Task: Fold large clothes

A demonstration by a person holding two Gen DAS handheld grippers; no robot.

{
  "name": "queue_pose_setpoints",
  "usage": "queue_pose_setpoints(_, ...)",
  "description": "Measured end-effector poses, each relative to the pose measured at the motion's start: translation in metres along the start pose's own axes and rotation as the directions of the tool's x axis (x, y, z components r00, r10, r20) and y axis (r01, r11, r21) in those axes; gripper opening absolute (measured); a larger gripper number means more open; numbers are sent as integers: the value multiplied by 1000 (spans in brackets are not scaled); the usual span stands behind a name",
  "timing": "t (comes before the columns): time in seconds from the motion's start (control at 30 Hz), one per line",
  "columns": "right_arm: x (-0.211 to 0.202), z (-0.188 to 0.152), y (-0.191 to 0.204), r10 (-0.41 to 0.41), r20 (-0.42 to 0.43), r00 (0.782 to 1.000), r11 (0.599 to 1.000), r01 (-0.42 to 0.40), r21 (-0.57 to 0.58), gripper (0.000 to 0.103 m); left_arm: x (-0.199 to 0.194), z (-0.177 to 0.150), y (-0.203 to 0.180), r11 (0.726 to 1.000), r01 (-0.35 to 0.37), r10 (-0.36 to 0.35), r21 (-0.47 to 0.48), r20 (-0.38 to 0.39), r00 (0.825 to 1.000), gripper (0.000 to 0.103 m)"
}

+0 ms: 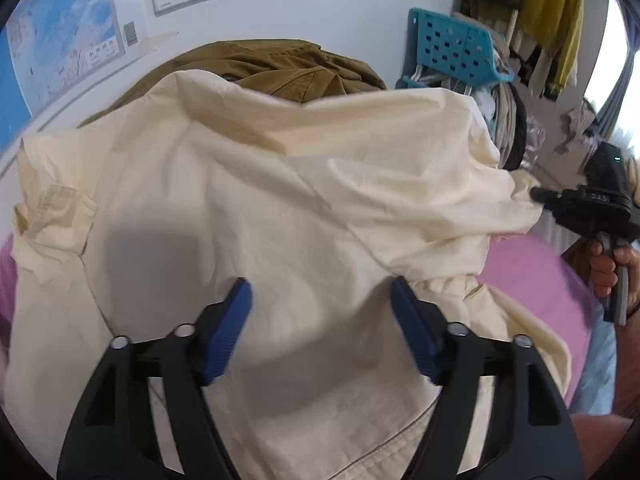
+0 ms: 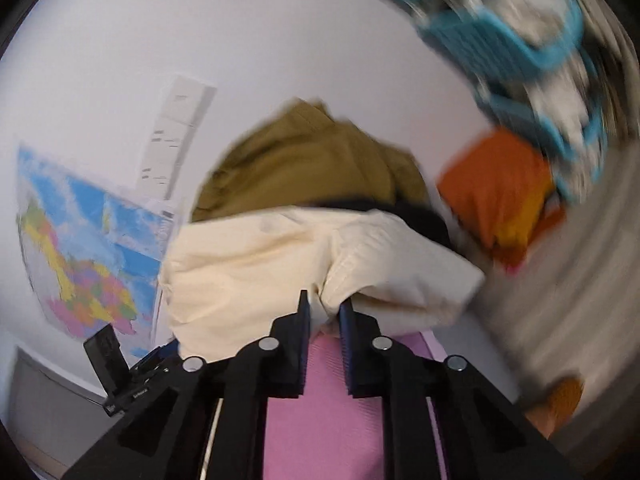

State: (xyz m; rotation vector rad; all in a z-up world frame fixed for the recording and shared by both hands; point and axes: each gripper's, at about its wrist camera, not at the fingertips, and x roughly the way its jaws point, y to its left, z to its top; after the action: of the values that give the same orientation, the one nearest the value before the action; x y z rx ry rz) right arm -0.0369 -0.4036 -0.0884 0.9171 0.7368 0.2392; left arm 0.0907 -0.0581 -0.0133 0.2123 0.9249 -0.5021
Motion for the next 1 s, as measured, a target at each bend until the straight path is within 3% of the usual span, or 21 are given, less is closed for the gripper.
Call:
queue_pose_setpoints(0.13,-39,8,83,73,136,988,972,-41,-231,10,12,6,11,995,67,-68,-72,-11,998,46)
queue_pose_setpoints(0.2,-63,4,140,154,181,971,916,-72,-395,9,22,8,15,991,81,-84,-104,-23,996,45)
queue_pose_setpoints(0.33,-67,-27,244,198,122,973,749,-70,-658,9,31,14,21,980,123,-130,-156,-37,991,42)
queue_pose_setpoints(0.43,-57,-59,300,224,47,973,601,-101,-793,9,7,12,38,970,159,-160,-182,8,987,42)
queue_pose_setpoints(0.47,-52,-75,320,234,13,972,529,-116,-841,9,-2,10,44,971,156,-154,-182,23,988,42)
queue_pose_setpoints(0.57,-26,-108,354,229,-106,968,407,-194,-893,9,-46,-6,75,973,122,-102,-195,108,989,55)
queue_pose_setpoints(0.63,-2,-134,368,196,-155,968,335,-214,-918,9,-74,-22,101,966,104,-68,-239,154,986,58)
queue_pose_setpoints(0.73,46,-165,372,132,-273,953,313,-301,-901,10,-119,-63,152,938,50,21,-344,202,979,58)
queue_pose_setpoints(0.83,98,-200,369,28,-349,937,297,-342,-892,14,-142,-99,185,904,23,71,-427,203,977,62)
queue_pose_setpoints(0.9,128,-223,366,-33,-386,922,287,-362,-887,23,-154,-126,206,879,3,102,-476,195,975,62)
queue_pose_setpoints(0.93,138,-232,364,-64,-404,912,273,-374,-886,38,-158,-138,214,873,-11,117,-488,187,975,62)
queue_pose_setpoints(1.0,158,-254,360,-123,-461,879,256,-420,-870,48,-163,-156,224,862,-15,123,-507,181,976,65)
